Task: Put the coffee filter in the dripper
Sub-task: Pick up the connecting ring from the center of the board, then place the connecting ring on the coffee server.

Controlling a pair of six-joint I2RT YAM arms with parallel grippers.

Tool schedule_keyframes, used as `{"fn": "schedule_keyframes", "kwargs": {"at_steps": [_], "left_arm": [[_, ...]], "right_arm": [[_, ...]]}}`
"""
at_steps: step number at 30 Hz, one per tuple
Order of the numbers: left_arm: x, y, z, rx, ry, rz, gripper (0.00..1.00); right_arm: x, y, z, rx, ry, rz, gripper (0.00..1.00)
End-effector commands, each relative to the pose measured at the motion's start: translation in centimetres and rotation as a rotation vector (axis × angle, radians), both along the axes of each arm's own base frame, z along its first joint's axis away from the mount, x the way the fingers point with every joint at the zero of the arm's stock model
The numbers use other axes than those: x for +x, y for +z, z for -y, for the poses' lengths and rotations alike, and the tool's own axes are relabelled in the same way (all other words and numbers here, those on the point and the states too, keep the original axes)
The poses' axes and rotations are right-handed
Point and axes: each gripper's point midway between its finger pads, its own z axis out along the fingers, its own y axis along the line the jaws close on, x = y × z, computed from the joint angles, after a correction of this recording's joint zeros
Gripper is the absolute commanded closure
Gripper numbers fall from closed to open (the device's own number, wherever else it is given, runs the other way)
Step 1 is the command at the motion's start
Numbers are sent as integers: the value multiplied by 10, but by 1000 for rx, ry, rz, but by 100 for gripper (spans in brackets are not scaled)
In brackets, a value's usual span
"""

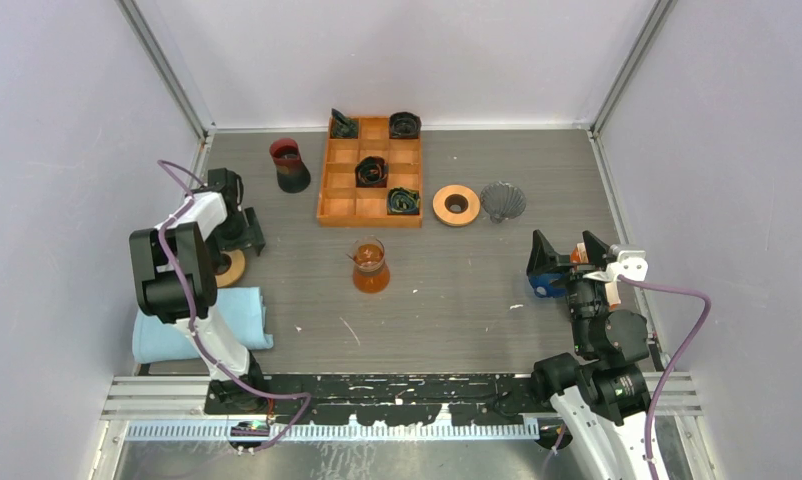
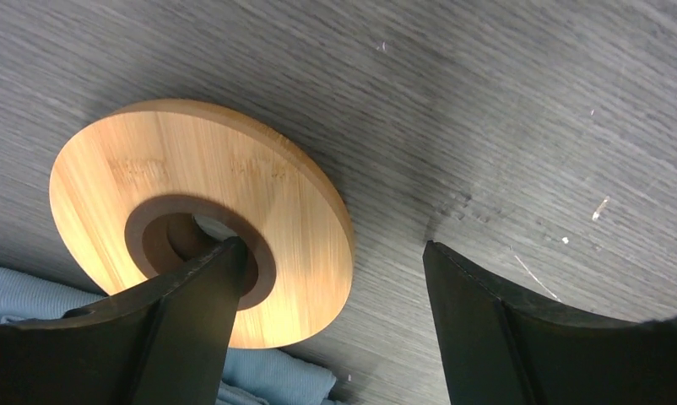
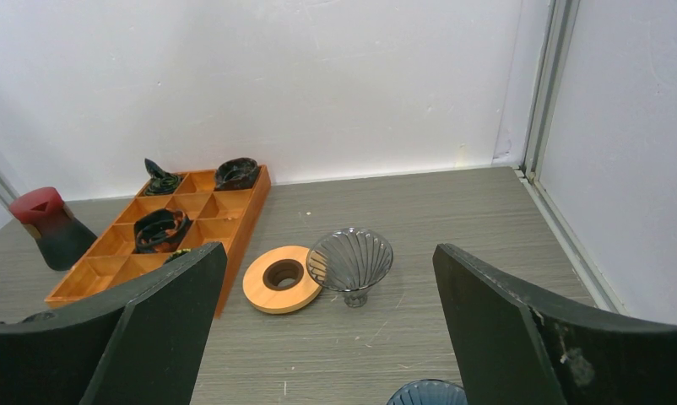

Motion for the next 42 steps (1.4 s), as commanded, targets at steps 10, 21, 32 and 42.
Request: {"fn": "schedule_keyframes", "kwargs": {"at_steps": [10, 21, 32, 42], "left_arm": [[20, 3, -2, -17, -29, 35, 42], [23, 29, 10, -68, -56, 109, 67], [22, 68, 35, -116, -123, 188, 73], [8, 114, 95, -210, -273, 247, 74]], "right_arm": [[-5, 16, 2, 28, -1, 60, 0], [-6, 17, 0, 27, 10, 65, 0], [-6, 17, -3, 19, 24, 61, 0], [-5, 16, -5, 16, 33, 56, 0]]}}
